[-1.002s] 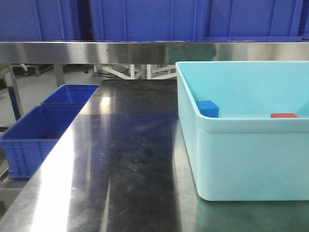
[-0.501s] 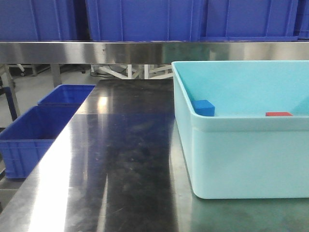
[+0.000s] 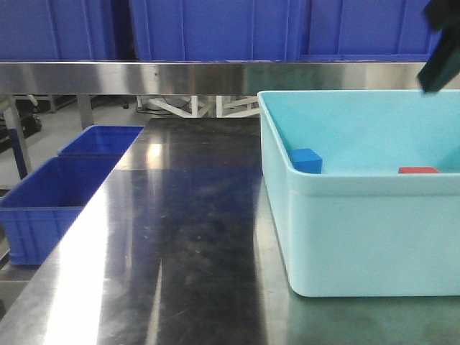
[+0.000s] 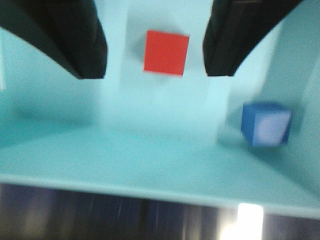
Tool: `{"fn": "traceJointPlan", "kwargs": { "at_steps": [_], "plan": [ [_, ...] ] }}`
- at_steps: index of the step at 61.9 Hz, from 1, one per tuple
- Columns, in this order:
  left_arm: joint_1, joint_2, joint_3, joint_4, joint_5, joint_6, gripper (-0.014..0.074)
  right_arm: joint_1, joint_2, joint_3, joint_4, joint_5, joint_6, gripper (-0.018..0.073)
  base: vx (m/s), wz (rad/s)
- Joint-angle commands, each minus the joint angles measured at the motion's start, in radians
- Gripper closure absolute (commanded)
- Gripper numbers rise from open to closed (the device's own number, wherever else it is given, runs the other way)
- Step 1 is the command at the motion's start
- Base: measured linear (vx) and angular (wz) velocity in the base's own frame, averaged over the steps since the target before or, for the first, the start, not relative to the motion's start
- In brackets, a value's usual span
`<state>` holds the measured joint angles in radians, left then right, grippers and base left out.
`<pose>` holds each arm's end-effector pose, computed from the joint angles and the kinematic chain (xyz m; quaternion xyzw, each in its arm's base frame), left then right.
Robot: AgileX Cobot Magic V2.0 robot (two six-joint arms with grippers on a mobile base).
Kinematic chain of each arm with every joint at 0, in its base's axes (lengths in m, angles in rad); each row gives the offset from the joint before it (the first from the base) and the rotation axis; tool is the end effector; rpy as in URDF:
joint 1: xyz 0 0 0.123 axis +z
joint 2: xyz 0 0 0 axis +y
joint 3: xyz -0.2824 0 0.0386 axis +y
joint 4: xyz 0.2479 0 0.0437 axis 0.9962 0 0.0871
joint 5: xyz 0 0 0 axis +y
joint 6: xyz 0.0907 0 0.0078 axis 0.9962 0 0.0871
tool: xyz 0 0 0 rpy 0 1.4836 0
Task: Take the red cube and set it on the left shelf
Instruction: 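Lower the right gripper around the red cube and close it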
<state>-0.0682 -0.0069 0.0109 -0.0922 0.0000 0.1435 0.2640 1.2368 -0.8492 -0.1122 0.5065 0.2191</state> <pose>0.0560 -0.0038 0.2098 0.0404 0.6759 -0.0062 0.7359 0.2454 0.0612 0.2836 -0.0561 0.9255 0.0468 0.3717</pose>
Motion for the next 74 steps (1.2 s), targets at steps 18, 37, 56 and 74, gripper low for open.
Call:
{"fn": "traceJointPlan", "kwargs": {
  "at_steps": [18,37,56,74],
  "plan": [
    [-0.003,0.008,0.022,-0.006,-0.083,0.001,0.0491,0.038,0.109,-0.041,-0.005,-0.006,-0.001,-0.0002,0.0,0.0],
    [-0.003,0.008,0.022,-0.006,-0.083,0.001,0.0491,0.038,0.165,-0.041,-0.006,-0.017,-0.001,-0.0002,0.0,0.0],
    [-0.003,0.008,0.022,-0.006,-0.083,0.001,0.0491,0.036,0.225,-0.041,-0.029,-0.054,-0.001,-0.0002,0.0,0.0],
    [-0.003,0.008,0.022,-0.006,-0.083,0.001,0.0491,0.036,0.283,-0.044,-0.034,-0.114,-0.001,-0.0002,0.0,0.0]
  ]
}}
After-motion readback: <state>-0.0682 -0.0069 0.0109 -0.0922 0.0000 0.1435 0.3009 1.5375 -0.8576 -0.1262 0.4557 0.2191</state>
